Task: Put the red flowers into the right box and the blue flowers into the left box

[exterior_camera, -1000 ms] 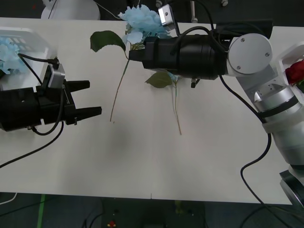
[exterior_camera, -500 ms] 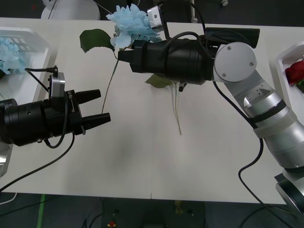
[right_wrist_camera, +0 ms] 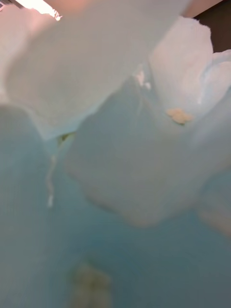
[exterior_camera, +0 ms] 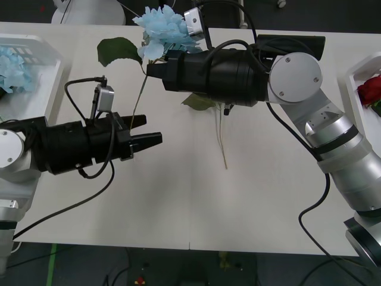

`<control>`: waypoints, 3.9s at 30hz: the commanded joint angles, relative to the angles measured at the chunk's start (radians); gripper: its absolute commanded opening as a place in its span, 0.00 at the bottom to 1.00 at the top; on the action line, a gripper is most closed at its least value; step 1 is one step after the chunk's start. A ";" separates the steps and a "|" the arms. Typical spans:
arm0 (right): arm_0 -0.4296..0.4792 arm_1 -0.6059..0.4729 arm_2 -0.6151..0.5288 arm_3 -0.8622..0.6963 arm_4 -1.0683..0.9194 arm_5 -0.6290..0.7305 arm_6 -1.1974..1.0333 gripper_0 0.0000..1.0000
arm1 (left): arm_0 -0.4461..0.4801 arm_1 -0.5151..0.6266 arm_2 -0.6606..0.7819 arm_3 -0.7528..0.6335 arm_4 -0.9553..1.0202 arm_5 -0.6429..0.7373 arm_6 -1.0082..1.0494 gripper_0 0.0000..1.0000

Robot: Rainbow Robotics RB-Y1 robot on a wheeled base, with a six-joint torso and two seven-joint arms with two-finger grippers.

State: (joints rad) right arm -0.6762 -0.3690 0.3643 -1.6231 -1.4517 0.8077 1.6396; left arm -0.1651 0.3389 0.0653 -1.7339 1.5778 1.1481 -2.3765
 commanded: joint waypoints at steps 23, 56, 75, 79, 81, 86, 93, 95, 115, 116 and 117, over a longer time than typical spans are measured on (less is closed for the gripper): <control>-0.029 0.004 0.005 -0.014 -0.024 0.010 0.034 0.35 | -0.048 -0.026 0.002 -0.030 -0.019 -0.044 0.146 0.00; -0.051 -0.064 -0.094 0.052 0.651 0.438 -0.340 1.00 | -0.249 0.252 0.562 0.384 -0.400 -0.087 0.181 0.00; -0.054 0.150 -0.087 0.281 0.996 0.364 -0.293 1.00 | -0.315 0.390 0.673 0.596 -1.030 -0.212 0.254 0.00; -0.054 0.182 -0.087 0.338 1.027 0.294 -0.279 1.00 | -0.330 0.388 0.645 0.642 -1.056 -0.237 0.270 0.00; -0.054 0.194 -0.087 0.353 1.056 0.272 -0.271 1.00 | -0.329 0.388 0.619 0.651 -1.053 -0.246 0.280 0.00; -0.054 0.222 -0.087 0.376 1.113 0.261 -0.262 1.00 | -0.324 0.388 0.591 0.656 -1.018 -0.246 0.304 0.38; -0.054 0.252 -0.087 0.404 1.154 0.261 -0.247 1.00 | -0.324 0.390 0.570 0.646 -0.868 -0.186 0.304 0.94; -0.054 0.262 -0.087 0.410 1.188 0.260 -0.242 1.00 | -0.323 0.396 0.570 0.628 -0.814 -0.139 0.303 0.95; -0.054 0.289 -0.045 0.500 1.249 0.174 -0.210 0.65 | -0.202 0.376 0.449 0.445 -0.056 0.127 0.269 0.96; -0.054 0.291 -0.045 0.500 1.249 0.172 -0.210 0.57 | -0.202 0.368 0.436 0.444 -0.038 0.122 0.260 0.96; -0.054 0.291 -0.045 0.500 1.249 0.172 -0.211 0.40 | -0.197 0.353 0.409 0.445 -0.002 0.110 0.232 0.96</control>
State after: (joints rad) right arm -0.6867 -0.1187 0.3058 -1.1259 -0.2068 0.9929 1.3649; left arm -0.3826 0.6840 0.5383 -1.2516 1.5075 1.2737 -2.1410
